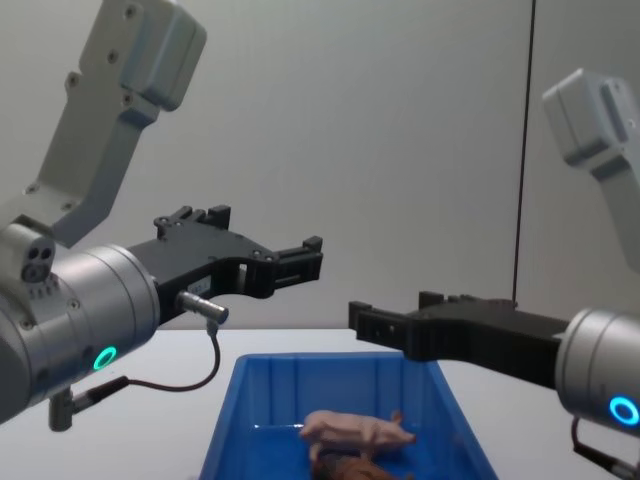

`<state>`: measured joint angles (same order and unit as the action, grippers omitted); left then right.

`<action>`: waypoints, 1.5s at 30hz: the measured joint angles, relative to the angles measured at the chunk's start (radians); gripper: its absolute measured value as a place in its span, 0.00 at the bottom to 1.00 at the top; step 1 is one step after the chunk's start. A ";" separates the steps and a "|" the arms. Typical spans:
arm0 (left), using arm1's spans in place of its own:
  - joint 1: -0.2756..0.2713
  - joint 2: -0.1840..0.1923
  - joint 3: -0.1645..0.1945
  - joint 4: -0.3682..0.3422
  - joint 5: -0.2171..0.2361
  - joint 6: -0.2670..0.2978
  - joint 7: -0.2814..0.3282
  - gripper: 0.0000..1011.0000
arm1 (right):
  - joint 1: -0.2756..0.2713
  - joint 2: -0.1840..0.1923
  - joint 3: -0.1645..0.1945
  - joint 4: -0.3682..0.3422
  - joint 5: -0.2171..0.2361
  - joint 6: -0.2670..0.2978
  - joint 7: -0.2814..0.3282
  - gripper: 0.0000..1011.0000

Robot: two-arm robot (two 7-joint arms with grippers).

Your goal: Pick up the two dolls from the table and place them into the box.

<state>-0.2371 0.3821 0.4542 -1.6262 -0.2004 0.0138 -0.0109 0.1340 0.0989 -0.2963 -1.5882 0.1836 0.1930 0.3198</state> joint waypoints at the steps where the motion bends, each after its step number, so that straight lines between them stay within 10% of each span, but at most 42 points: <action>1: 0.000 0.000 0.000 0.000 0.000 0.000 0.000 0.99 | 0.003 -0.001 0.000 0.002 0.001 0.001 0.000 0.79; 9: 0.000 0.000 0.000 0.000 0.000 0.000 0.000 0.99 | 0.011 -0.004 0.007 -0.003 0.005 0.019 -0.043 0.99; 45: 0.021 0.024 -0.012 -0.034 -0.006 0.057 0.012 0.99 | -0.145 0.092 0.065 -0.174 0.039 0.043 -0.288 0.99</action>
<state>-0.2162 0.4062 0.4424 -1.6601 -0.2064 0.0705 0.0009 -0.0109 0.1910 -0.2311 -1.7618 0.2227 0.2363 0.0317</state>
